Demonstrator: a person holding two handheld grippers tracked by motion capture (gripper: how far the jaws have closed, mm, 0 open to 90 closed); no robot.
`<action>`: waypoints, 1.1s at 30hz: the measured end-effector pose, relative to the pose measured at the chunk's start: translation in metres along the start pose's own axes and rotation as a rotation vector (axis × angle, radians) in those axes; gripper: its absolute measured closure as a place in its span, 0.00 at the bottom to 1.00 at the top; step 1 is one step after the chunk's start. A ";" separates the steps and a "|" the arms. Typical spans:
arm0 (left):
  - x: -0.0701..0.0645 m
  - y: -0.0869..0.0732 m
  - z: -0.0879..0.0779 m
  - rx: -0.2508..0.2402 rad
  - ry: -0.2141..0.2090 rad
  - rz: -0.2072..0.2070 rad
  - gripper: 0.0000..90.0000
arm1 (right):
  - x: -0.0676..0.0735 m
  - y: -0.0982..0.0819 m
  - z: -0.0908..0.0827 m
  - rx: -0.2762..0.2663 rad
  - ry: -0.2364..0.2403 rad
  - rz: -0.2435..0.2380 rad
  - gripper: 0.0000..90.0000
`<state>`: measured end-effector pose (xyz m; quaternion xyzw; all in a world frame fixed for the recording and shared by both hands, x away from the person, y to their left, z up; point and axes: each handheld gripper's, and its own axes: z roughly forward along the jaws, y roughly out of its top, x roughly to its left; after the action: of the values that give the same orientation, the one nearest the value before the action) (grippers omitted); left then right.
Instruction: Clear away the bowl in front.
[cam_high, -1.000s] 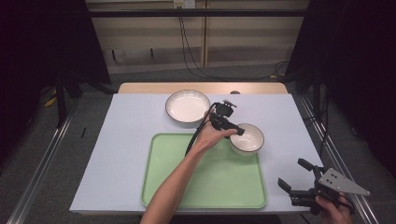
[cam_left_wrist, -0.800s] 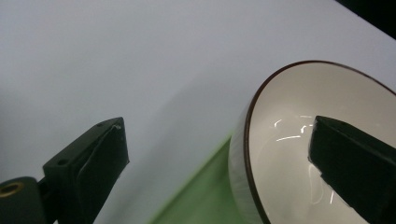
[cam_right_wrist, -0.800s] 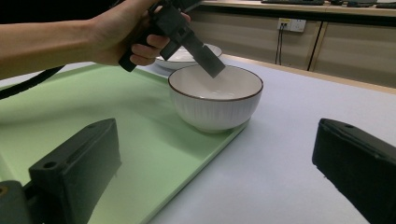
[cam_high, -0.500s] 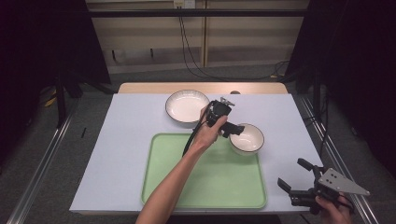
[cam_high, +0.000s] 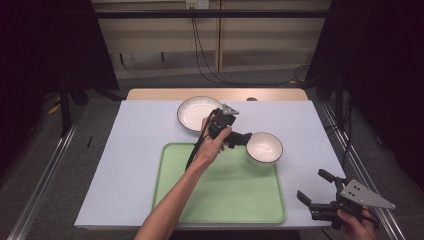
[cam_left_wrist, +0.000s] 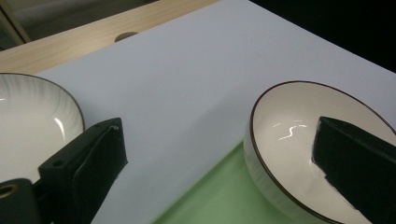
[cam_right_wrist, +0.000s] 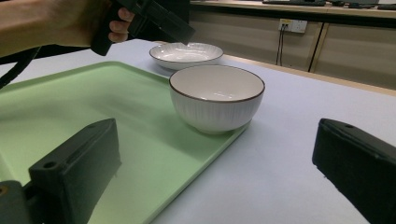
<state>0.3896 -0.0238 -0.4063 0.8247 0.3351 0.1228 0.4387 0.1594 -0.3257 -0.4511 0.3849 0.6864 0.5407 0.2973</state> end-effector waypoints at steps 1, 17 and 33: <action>-0.002 0.001 -0.003 -0.018 0.004 0.008 0.04 | 0.000 0.000 0.000 0.003 -0.003 0.003 0.00; -0.007 -0.023 -0.050 -0.093 0.050 -0.017 0.02 | 0.000 0.001 0.001 -0.004 0.001 -0.006 0.01; 0.009 -0.065 -0.108 -0.132 0.095 -0.017 0.02 | 0.001 0.001 0.002 -0.001 -0.003 -0.006 0.01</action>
<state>0.3135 0.0768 -0.3963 0.7844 0.3537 0.1798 0.4768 0.1609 -0.3236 -0.4506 0.3838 0.6869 0.5394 0.2999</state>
